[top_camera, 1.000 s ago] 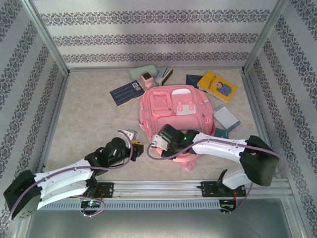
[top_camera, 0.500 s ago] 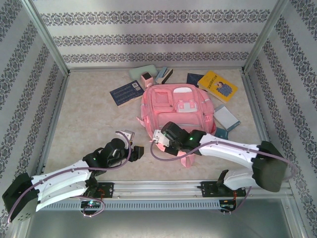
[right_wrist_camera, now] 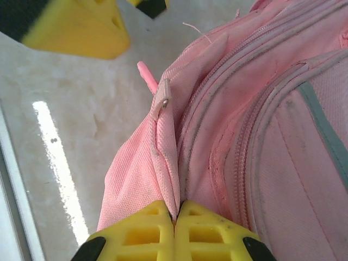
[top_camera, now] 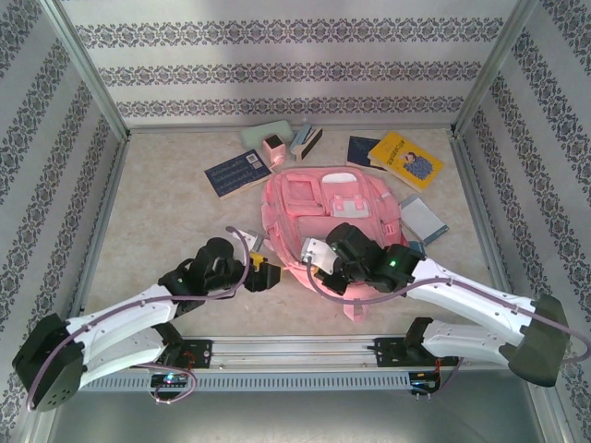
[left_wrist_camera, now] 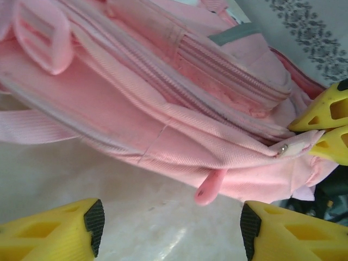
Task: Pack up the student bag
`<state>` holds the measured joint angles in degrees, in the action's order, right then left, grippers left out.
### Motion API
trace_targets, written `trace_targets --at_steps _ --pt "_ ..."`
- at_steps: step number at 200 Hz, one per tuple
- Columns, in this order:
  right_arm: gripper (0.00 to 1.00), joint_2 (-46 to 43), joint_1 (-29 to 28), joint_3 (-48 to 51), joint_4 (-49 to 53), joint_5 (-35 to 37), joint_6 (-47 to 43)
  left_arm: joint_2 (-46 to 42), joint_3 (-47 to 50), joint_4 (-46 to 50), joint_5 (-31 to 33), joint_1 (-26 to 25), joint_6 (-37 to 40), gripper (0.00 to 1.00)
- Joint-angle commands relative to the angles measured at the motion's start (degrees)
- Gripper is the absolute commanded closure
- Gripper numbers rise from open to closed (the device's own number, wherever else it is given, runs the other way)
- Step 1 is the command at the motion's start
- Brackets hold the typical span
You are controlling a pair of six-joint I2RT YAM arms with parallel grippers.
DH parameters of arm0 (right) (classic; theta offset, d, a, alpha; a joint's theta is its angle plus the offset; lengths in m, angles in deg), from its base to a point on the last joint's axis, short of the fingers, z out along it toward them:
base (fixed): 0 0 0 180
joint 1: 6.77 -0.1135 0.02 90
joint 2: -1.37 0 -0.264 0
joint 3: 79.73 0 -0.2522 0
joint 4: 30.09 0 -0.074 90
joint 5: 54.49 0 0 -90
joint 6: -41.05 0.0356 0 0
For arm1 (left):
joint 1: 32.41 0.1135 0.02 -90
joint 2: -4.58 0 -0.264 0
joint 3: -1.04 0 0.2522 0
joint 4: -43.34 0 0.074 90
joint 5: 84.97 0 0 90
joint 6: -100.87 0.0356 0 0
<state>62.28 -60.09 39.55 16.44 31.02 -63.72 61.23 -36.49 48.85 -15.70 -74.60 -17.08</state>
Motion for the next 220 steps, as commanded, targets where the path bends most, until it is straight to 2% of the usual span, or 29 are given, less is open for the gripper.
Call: trace_targets --at_steps 1,33,70,108,203,220 --pt "1.00 -3.18 0.99 0.19 -1.49 -3.96 3.13 3.75 -3.24 -4.81 -9.09 0.71 -1.23 0.38" --pt "1.00 -4.99 1.80 0.67 -1.57 -5.41 4.12 6.19 -4.92 -4.93 -9.99 0.71 -0.35 0.44" --pt "1.00 -5.84 2.52 1.17 -1.92 -5.54 4.28 7.50 -6.72 -4.49 -12.23 0.71 0.60 0.59" --pt "1.00 -5.90 3.21 1.67 -2.53 -5.44 4.31 8.65 -7.07 -3.73 -12.90 0.45 1.47 0.68" --pt "1.00 -5.51 4.73 2.29 -4.38 -6.45 4.40 12.36 -10.30 1.50 -8.20 -3.26 5.34 0.70" --pt "1.00 -5.52 4.83 2.40 -4.56 -6.20 4.49 12.73 -10.60 2.20 -6.53 -4.48 5.72 0.65"
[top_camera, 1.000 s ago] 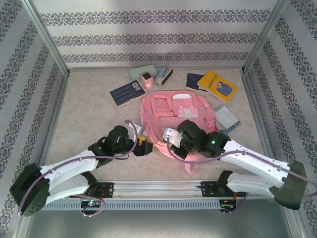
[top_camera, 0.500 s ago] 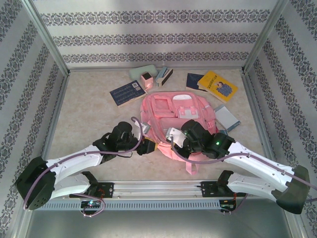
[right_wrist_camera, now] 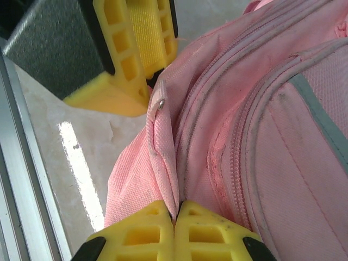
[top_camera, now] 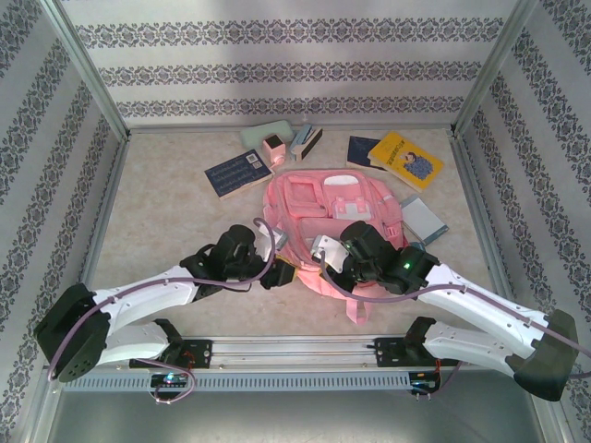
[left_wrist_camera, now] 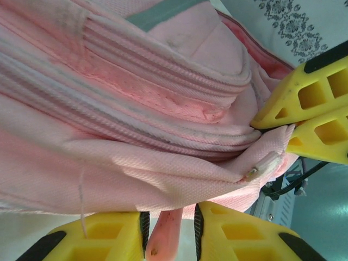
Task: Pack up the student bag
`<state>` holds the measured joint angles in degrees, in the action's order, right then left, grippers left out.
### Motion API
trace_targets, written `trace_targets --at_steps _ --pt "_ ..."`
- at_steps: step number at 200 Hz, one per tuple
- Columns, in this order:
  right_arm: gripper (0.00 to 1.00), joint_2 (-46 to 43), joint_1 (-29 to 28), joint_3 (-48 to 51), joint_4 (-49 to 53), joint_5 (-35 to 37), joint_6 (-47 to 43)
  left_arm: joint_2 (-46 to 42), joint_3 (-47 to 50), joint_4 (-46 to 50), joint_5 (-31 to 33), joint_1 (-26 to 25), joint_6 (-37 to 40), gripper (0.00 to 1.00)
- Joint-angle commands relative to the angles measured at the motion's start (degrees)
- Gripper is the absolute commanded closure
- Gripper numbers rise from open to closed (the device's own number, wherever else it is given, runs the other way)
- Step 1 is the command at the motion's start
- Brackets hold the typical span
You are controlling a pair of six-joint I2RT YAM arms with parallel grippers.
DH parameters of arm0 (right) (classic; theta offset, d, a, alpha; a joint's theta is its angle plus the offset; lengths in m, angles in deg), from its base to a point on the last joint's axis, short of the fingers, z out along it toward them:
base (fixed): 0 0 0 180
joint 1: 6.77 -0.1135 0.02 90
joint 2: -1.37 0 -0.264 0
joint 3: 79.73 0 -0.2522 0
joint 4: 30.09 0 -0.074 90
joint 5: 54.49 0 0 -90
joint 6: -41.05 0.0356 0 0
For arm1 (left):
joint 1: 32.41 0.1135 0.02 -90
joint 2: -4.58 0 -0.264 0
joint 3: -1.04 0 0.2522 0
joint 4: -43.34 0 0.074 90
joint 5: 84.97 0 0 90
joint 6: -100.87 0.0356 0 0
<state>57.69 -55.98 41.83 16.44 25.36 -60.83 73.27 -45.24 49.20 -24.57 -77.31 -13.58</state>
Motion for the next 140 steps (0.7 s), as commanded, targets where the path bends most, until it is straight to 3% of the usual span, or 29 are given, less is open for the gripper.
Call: trace_targets --at_steps 1,17,40,76,140 --pt "1.00 -0.94 0.75 0.13 -4.56 -0.56 1.60 0.72 -1.90 1.89 2.44 -1.85 2.22 0.65" --pt "1.00 -0.94 0.81 0.20 -4.73 -0.98 1.85 0.63 -1.98 2.77 4.20 -2.46 2.71 0.65" --pt "1.00 -0.73 0.78 0.39 -5.16 -1.97 2.25 0.10 -2.40 3.92 7.01 -2.47 3.08 0.73" --pt "1.00 -0.63 0.80 0.30 -4.53 -1.94 2.49 -0.73 -4.08 6.88 11.83 -2.47 4.06 1.00" --pt "1.00 -3.73 0.62 0.13 -1.48 1.52 1.78 -7.55 -0.60 11.62 23.84 -2.23 2.62 1.00"
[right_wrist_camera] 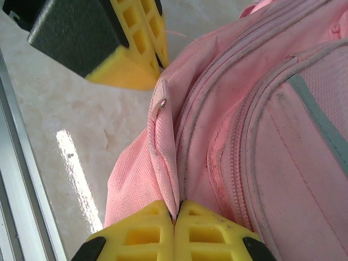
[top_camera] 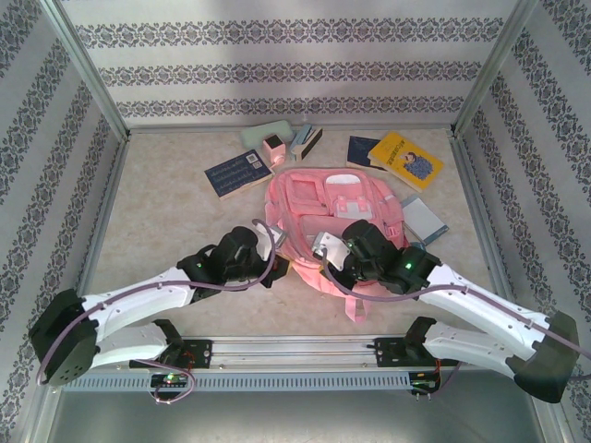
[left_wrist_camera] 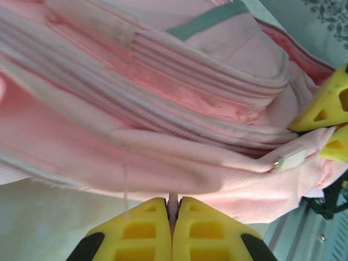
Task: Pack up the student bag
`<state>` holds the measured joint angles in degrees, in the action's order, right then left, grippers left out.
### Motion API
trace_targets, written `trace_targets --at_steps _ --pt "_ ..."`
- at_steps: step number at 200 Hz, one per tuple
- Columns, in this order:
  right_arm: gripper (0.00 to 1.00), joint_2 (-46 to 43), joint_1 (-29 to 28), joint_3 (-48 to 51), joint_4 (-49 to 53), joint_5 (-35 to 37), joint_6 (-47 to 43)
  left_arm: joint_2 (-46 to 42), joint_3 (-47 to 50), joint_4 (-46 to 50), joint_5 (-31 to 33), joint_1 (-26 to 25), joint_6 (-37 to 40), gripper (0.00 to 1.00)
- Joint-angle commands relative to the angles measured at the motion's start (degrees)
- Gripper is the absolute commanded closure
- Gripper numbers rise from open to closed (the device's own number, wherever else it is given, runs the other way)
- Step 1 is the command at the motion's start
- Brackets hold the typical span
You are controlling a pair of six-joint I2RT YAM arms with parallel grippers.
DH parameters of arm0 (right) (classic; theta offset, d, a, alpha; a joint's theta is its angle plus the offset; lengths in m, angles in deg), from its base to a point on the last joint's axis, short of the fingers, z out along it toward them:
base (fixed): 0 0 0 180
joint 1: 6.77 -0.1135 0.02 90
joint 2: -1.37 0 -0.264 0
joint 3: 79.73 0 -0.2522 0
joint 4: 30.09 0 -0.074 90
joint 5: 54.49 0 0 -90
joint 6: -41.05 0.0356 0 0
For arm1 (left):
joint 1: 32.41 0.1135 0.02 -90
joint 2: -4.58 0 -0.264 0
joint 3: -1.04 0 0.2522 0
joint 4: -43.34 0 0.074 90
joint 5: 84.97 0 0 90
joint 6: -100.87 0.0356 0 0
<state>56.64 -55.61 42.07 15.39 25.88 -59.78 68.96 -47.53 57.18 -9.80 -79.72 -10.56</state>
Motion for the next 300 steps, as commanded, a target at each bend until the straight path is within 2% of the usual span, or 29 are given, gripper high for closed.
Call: trace_targets --at_steps 1,43,89,169,205,219,233,243,255,265,279,300 --pt "1.00 -2.70 0.24 -0.11 -0.39 1.00 0.73 -3.40 1.73 3.81 9.26 0.19 -0.42 1.00" --pt "1.00 -1.93 -1.16 -0.63 0.99 2.14 0.21 -5.11 2.62 7.03 15.87 1.42 -2.70 1.00" --pt "1.00 -2.24 -2.52 -0.38 2.18 2.91 -0.90 -2.10 1.38 8.18 19.91 3.46 -4.95 1.00" --pt "1.00 -4.78 -5.70 0.91 2.30 1.99 -4.19 10.29 -4.17 4.03 17.48 8.33 -6.74 1.00" --pt "1.00 -5.31 -7.10 1.73 0.49 2.77 -4.03 8.63 -3.12 4.86 18.63 8.70 -7.72 1.00" --pt "0.66 -5.45 -8.85 1.40 -0.42 4.03 -3.58 6.15 -1.70 5.70 19.12 9.10 -8.72 1.00" --pt "0.47 -7.49 -9.78 1.37 -2.26 2.13 -2.62 2.94 -0.27 6.36 19.32 9.56 -9.73 1.00" --pt "0.37 -10.00 -9.78 1.83 -4.55 -0.12 -1.21 0.49 0.34 7.47 19.47 9.88 -10.52 1.00" --pt "0.34 -13.15 -9.78 2.17 -6.85 -1.26 0.39 -2.53 0.85 9.38 20.18 10.11 -10.98 1.00" --pt "0.32 -15.48 -9.70 2.08 -8.41 0.50 1.61 -5.20 1.31 11.09 21.34 10.13 -11.33 1.00" --pt "0.32 -17.88 -9.12 2.21 -10.91 6.47 4.92 -8.60 1.91 14.13 24.03 10.22 -12.33 1.00" --pt "0.35 -18.05 -7.77 0.01 -9.23 21.93 10.71 -12.53 3.46 17.06 26.18 10.48 -13.65 1.00"
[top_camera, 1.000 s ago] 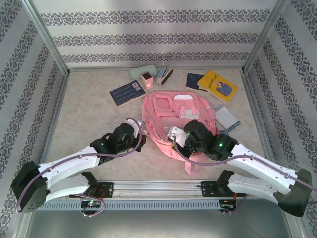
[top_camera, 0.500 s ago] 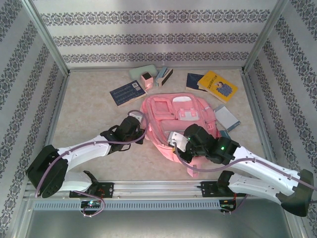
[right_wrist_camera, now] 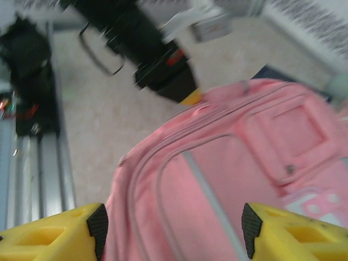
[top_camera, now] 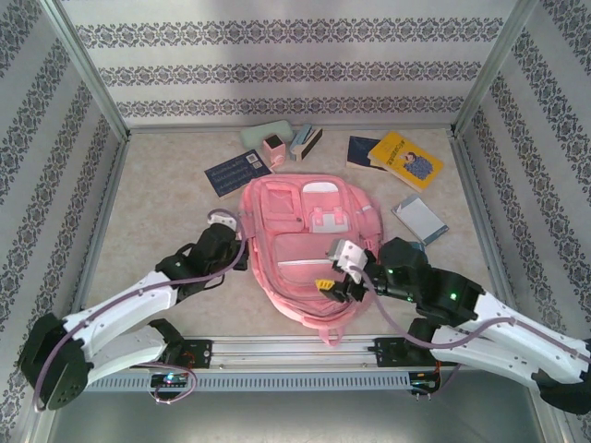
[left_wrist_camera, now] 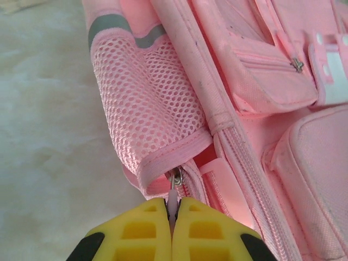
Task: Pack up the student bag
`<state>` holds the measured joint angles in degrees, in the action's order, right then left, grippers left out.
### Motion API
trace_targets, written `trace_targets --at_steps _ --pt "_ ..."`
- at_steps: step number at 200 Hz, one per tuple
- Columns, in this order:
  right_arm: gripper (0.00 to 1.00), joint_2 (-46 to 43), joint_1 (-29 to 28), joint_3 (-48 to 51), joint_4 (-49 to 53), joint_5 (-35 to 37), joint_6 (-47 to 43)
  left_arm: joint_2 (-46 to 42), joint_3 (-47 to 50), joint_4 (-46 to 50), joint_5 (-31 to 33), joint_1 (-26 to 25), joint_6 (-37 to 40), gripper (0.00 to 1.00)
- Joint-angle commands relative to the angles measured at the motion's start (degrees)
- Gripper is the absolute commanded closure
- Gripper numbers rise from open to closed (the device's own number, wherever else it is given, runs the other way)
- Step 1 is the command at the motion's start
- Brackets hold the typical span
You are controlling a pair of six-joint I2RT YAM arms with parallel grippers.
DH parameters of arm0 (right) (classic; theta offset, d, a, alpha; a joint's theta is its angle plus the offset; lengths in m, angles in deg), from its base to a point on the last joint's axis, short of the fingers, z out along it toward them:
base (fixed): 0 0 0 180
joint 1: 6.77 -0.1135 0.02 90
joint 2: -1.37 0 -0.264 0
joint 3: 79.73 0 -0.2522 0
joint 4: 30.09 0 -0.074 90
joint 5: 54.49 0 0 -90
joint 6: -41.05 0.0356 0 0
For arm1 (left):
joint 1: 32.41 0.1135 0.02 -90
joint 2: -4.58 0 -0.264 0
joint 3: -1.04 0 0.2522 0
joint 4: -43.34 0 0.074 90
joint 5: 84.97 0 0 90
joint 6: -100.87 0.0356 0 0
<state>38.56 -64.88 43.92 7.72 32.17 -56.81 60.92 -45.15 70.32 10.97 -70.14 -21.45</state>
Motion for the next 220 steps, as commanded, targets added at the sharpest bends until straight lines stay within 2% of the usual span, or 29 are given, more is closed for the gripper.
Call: trace_targets --at_steps 1,18,30,40,57,76,95,110,123,153,165,191,220 --pt "0.35 0.18 1.59 -2.13 -1.20 16.21 7.89 -4.61 1.15 4.01 5.41 0.91 -2.85 1.00" --pt "0.34 3.08 3.84 -6.20 4.96 23.72 10.52 -5.82 1.69 6.85 6.34 0.89 -4.71 1.00" --pt "0.32 4.83 5.62 -7.39 7.09 22.66 11.77 -6.24 1.70 9.34 7.79 0.91 -6.27 1.00" --pt "0.37 6.33 6.62 -7.51 7.32 21.94 12.75 -6.73 1.65 11.26 9.32 0.91 -7.38 1.00" --pt "0.43 8.62 7.68 -7.08 6.39 26.04 17.23 -7.26 2.11 12.97 10.30 0.91 -8.48 1.00" --pt "0.43 13.25 12.02 -9.02 9.16 25.15 24.76 -5.55 2.92 11.81 8.19 0.91 -8.48 1.00" --pt "0.37 19.62 18.13 -12.92 14.57 18.73 30.21 -0.67 1.94 11.53 7.54 0.91 -8.47 1.00" --pt "0.34 23.05 22.30 -13.77 15.66 14.69 32.06 3.29 0.22 12.02 7.76 0.99 -8.22 0.96" --pt "0.32 24.70 24.37 -14.02 15.42 12.97 32.48 5.24 -1.68 13.36 8.61 1.08 -8.74 0.85" --pt "0.29 27.82 26.84 -16.53 17.69 13.83 32.37 2.73 -5.18 17.54 12.10 1.08 -9.31 0.47" --pt "0.28 28.15 27.64 -16.77 17.61 13.83 31.86 0.75 -6.51 19.49 13.40 1.07 -8.79 0.36" --pt "0.26 29.52 30.16 -17.70 16.76 10.50 30.99 -0.73 -10.90 23.22 13.67 1.09 -5.82 0.28" --pt "0.17 34.00 30.74 -20.39 13.59 4.29 28.62 2.75 -17.89 25.67 9.19 1.08 -0.64 0.23"
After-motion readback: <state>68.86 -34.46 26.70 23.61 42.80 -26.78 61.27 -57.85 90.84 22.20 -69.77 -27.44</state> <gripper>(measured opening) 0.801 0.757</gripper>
